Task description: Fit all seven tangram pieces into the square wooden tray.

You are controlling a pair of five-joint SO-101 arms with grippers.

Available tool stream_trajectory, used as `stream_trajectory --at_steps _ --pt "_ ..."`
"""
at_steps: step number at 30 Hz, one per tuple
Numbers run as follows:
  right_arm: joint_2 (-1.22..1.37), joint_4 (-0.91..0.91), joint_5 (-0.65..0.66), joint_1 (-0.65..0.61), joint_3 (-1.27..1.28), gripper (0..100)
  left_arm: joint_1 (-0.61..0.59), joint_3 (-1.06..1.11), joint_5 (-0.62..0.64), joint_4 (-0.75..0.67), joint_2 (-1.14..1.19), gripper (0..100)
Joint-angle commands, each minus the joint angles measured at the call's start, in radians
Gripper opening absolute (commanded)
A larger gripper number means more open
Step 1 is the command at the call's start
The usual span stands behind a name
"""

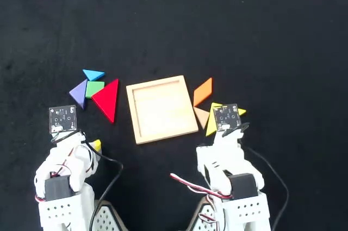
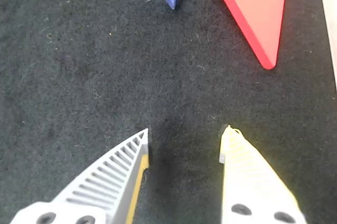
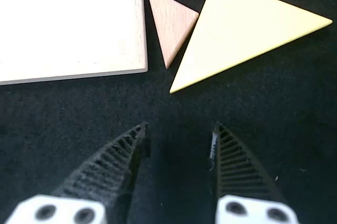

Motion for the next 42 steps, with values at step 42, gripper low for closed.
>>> stream_trajectory --at_steps 42 --pt "-0.076 -0.454 0.272 0.239 -0.355 19.1 0.151 -0.277 0.095 -0.399 -0.008 22"
